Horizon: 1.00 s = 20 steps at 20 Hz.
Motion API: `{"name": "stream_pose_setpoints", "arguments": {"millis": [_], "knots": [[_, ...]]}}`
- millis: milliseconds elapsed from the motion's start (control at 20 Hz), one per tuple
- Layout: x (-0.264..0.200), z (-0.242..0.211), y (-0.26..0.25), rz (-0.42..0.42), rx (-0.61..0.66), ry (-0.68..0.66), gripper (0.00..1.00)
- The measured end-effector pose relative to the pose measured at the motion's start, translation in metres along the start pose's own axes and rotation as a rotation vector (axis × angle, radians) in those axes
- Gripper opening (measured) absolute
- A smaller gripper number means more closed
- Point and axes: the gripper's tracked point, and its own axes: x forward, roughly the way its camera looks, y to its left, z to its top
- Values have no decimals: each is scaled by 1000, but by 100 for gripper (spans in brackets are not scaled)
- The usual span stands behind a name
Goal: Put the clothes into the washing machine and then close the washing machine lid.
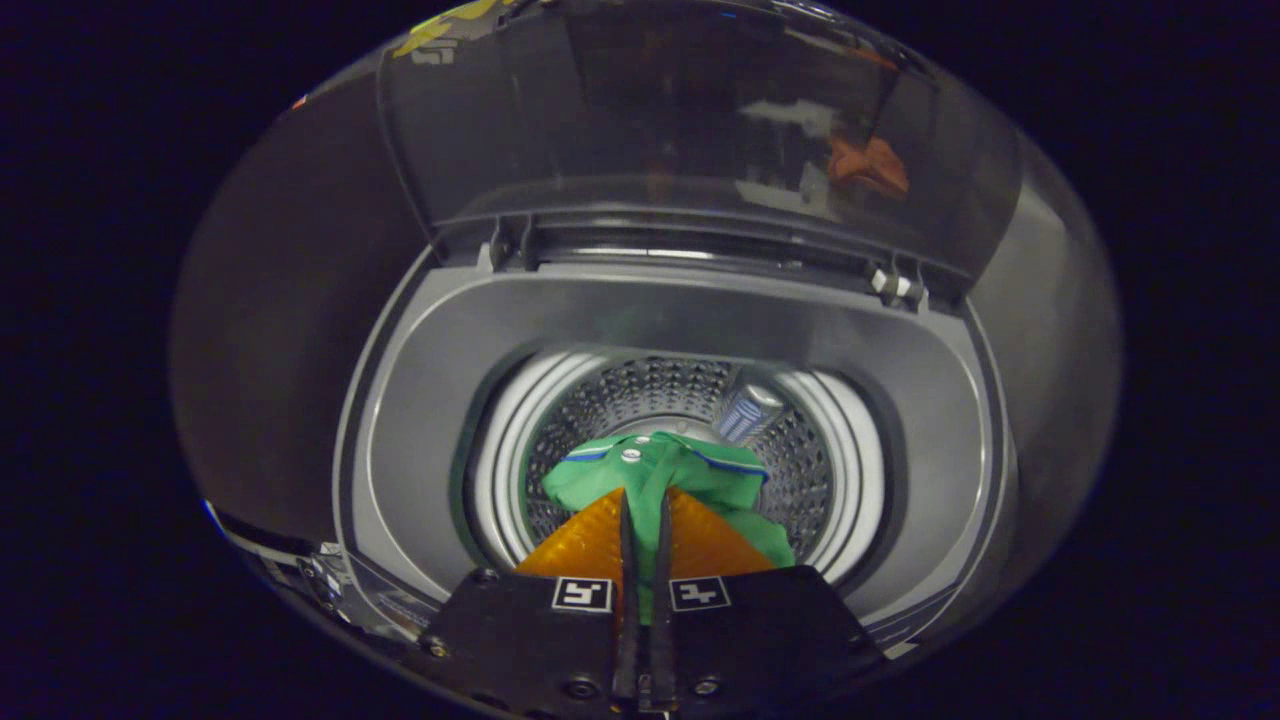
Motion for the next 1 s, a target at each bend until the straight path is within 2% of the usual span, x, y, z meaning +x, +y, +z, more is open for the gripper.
{"name": "stream_pose_setpoints", "arguments": {"millis": [200,500,650,850,1000], "knots": [[12,-20,1,-8,94,58,9],[16,-38,0,4,136,90,17],[10,-34,-3,-22,128,53,34],[2,-33,-3,-34,122,22,67],[-2,-35,-8,-46,128,2,67]]}}
